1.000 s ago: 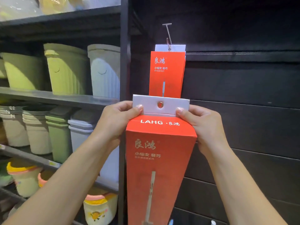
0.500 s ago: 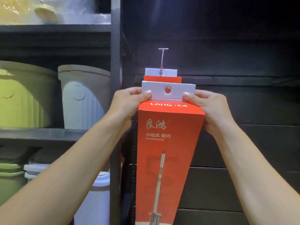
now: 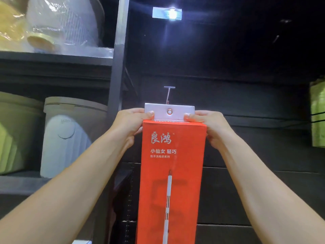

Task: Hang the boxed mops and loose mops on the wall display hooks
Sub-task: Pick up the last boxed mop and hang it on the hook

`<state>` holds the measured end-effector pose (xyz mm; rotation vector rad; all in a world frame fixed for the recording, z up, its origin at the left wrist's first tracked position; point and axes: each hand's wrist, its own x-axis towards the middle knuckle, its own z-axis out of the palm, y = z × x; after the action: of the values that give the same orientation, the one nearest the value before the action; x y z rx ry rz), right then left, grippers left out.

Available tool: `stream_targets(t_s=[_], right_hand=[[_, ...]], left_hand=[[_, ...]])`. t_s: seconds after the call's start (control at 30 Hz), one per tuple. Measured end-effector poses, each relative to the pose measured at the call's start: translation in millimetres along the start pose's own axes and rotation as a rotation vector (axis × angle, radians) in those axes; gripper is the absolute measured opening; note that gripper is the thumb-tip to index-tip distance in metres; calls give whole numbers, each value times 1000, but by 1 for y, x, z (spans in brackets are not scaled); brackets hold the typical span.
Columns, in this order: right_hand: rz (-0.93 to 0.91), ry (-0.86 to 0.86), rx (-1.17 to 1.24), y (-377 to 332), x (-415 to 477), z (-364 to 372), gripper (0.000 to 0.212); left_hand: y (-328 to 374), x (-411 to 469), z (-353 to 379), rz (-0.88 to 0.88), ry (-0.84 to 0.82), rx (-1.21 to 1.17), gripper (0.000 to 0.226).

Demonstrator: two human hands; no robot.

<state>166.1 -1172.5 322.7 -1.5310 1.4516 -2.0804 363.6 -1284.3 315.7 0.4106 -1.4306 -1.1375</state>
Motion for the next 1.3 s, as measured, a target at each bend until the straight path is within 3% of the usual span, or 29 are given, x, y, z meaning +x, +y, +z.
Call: stream_targets(t_s=[0.67,1.3], right_hand=[[-84,-65,26,14,59,7,21],[-52,-34,60,2,78,10,17]], left_hand=[[-17,57,12,31,31,-89,15],[-10,84,19,61,29,-106,14]])
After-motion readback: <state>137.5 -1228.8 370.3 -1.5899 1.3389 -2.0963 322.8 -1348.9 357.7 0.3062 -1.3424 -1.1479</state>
